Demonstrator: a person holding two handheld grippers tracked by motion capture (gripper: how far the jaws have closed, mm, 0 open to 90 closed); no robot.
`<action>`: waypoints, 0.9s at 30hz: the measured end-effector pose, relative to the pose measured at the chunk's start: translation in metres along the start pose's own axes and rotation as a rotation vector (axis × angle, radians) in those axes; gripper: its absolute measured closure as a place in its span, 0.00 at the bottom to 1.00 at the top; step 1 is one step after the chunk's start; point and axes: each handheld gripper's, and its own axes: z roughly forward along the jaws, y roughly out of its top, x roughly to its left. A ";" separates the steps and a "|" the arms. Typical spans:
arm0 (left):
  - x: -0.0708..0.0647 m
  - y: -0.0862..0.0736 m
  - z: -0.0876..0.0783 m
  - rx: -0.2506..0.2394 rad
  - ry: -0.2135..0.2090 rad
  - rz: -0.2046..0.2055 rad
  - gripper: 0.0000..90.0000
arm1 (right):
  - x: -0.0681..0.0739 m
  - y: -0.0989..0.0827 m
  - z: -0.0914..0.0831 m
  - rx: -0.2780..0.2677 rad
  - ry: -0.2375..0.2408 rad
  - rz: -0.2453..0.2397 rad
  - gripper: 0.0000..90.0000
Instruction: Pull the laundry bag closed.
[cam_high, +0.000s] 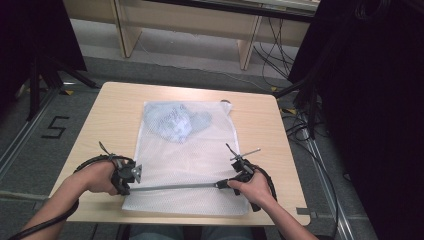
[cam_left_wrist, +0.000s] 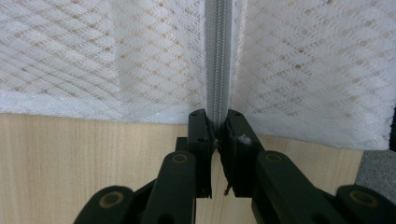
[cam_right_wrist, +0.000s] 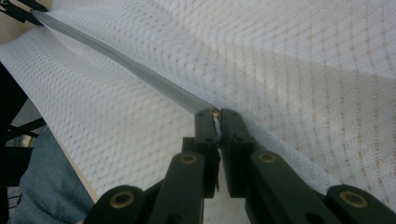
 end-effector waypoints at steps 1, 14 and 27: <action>0.000 0.000 0.000 0.000 0.000 0.002 0.91 | -0.001 -0.001 0.000 -0.001 -0.011 -0.004 0.97; 0.000 0.001 0.000 0.005 0.005 0.011 0.91 | -0.014 -0.010 -0.015 -0.012 -0.015 0.015 0.97; 0.000 0.001 0.000 0.005 0.004 0.010 0.91 | -0.032 -0.023 -0.029 -0.025 -0.041 0.080 0.97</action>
